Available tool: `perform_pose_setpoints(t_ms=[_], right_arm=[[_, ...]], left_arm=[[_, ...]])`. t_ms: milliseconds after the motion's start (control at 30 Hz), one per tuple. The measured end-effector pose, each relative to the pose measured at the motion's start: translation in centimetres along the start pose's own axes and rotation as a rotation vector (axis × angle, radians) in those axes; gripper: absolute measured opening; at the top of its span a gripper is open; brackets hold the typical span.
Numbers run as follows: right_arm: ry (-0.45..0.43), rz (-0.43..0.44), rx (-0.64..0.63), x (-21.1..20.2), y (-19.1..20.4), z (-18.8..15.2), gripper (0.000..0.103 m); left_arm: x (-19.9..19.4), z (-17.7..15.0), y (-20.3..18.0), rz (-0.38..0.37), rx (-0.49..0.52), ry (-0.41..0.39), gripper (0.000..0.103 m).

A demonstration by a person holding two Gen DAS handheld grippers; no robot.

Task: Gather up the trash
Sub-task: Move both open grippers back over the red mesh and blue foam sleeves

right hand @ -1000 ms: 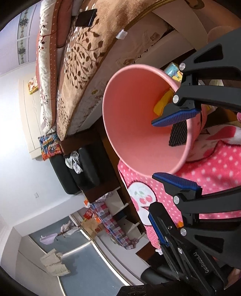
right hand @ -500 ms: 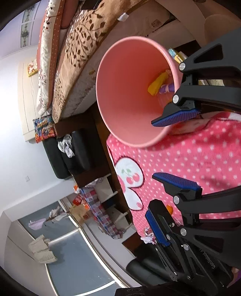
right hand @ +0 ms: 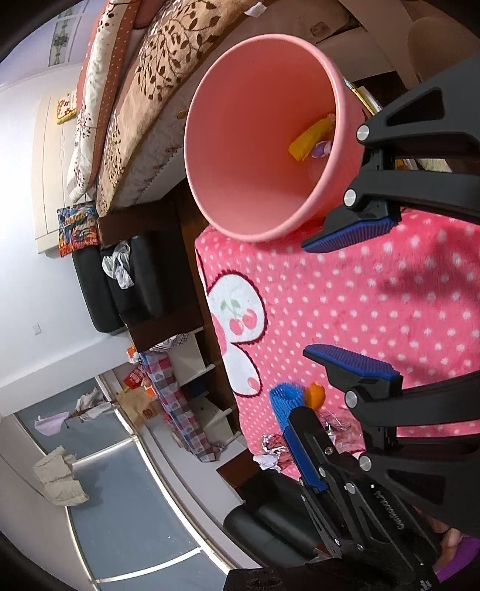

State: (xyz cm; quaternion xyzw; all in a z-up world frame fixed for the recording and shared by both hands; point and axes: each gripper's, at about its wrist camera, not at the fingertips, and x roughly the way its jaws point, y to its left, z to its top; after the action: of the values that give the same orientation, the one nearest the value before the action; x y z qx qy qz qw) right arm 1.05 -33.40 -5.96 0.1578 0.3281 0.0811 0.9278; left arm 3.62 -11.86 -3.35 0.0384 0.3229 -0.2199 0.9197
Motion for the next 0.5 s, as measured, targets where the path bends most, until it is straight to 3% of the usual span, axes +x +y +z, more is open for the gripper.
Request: perform_pose_setpoints(t_ms=[500], right_arm=[[0.052, 0.029, -0.032, 2.1, 1.6, -0.5, 0.051]], left_arm=[[-0.5, -1.1, 7.6, 0.142, -0.139, 0.012, 0.03]])
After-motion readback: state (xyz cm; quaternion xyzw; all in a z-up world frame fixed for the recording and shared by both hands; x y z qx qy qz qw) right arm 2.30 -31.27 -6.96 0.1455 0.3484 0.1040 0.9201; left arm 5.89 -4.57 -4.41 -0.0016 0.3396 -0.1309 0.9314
